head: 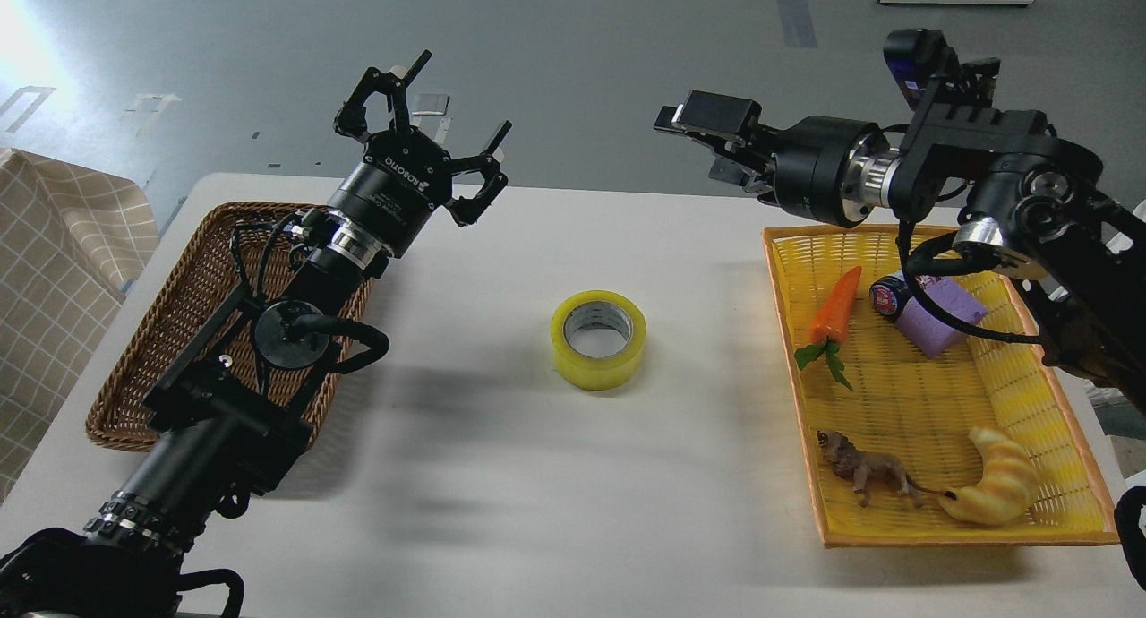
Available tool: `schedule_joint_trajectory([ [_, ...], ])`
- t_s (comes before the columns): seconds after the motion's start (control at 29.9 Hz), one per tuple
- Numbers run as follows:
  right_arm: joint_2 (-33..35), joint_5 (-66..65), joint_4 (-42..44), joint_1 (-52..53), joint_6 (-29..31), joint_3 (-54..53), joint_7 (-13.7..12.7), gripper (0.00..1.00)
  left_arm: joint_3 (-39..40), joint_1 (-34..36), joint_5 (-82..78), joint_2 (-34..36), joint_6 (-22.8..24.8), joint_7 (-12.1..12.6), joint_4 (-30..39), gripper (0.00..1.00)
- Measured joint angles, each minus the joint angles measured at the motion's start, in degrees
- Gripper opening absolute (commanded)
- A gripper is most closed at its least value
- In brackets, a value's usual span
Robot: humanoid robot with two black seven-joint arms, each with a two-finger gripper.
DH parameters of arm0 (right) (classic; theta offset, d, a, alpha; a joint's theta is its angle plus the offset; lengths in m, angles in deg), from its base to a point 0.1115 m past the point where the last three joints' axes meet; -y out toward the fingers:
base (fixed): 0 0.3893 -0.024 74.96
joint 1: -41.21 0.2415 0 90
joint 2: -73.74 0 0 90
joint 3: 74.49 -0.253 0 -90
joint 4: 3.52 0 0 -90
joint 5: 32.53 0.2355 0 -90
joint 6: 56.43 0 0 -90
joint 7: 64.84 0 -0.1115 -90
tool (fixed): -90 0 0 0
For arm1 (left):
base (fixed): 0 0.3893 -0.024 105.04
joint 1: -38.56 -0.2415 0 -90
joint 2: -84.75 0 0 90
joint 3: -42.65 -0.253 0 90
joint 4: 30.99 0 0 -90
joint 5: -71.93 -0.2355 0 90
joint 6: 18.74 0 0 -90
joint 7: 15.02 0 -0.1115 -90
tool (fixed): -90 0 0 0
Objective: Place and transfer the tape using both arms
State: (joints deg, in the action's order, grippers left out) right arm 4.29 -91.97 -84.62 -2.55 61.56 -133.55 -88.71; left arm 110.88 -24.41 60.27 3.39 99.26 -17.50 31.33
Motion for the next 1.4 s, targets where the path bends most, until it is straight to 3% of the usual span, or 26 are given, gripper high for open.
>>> schedule_joint_trajectory([
  [0.2, -4.1, 4.9, 0.4, -4.8, 0.0, -15.7, 4.5, 0.98, 0.0, 0.0, -0.2, 0.3, 0.0, 0.1, 0.0, 0.98],
  [0.4, -16.3, 6.3, 0.7, -8.0, 0.0, -32.5, 8.1, 0.97, 0.0, 0.1, -0.5, 0.3, 0.0, 0.3, 0.0, 0.98],
  [0.63, -20.5, 12.0, 0.9, -8.9, 0.0, -40.8, 8.4, 0.98, -0.9, 0.2, -0.7, 0.2, 0.0, 0.4, 0.0, 0.98],
  [0.87, -20.6, 25.4, 2.0, -13.7, 0.0, -42.2, 8.3, 0.98, -1.4, 0.3, -0.7, 0.6, 0.0, 0.7, 0.0, 0.98],
  [1.4, -20.6, 37.4, 5.3, -21.0, 0.0, -45.2, 7.6, 0.98, -1.5, 1.1, -0.7, 1.5, 0.0, 0.8, 0.6, 0.98],
])
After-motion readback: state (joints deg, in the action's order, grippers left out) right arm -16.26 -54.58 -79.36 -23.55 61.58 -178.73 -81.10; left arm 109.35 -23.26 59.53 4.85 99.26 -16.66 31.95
